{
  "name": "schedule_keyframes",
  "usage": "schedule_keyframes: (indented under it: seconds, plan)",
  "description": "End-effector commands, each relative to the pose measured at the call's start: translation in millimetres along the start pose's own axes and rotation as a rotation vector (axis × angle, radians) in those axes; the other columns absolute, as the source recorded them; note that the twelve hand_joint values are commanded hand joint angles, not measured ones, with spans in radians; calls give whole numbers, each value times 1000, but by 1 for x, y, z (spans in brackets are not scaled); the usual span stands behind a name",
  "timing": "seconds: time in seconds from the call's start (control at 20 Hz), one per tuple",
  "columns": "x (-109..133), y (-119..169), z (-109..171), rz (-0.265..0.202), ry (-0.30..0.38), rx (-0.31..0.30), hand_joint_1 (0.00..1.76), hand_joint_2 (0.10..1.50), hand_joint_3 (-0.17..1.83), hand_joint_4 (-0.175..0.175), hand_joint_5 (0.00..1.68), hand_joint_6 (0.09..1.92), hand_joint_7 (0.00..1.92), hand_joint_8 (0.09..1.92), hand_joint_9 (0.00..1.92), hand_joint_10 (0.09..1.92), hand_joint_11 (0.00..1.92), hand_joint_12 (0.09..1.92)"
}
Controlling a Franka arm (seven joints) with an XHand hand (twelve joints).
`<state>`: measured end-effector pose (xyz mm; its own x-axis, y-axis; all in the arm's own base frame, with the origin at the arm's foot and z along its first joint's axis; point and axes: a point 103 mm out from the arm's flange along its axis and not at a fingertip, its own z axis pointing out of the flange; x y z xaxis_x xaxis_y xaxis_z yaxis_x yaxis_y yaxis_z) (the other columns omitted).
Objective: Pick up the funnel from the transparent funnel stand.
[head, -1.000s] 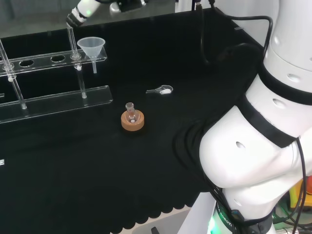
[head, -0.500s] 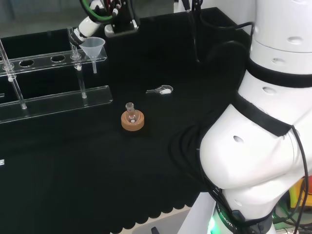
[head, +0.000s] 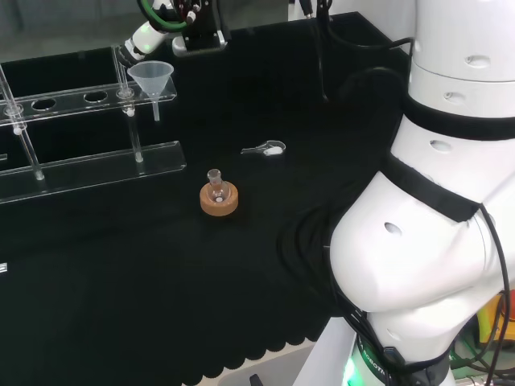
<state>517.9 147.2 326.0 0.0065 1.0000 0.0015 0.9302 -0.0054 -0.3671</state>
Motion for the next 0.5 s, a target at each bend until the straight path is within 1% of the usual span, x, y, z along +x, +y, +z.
schedule_keyframes:
  seconds: [0.05,0.1,0.2,0.35,0.5]
  plan:
    - [9,15,-8,-42,-107,106,394,658,-5,-52,0,87,0,87,0,87,0,582]
    - [9,19,-9,-44,-140,136,394,657,-5,-52,0,87,0,87,0,87,0,583]
    - [10,25,-11,-41,-172,174,389,651,-8,-48,0,87,0,87,0,87,0,585]
    - [9,32,-12,-30,-186,195,381,641,-12,-45,0,87,0,87,0,87,0,587]
    - [12,36,-9,-32,-191,203,380,639,-13,-45,0,87,0,87,0,87,0,588]
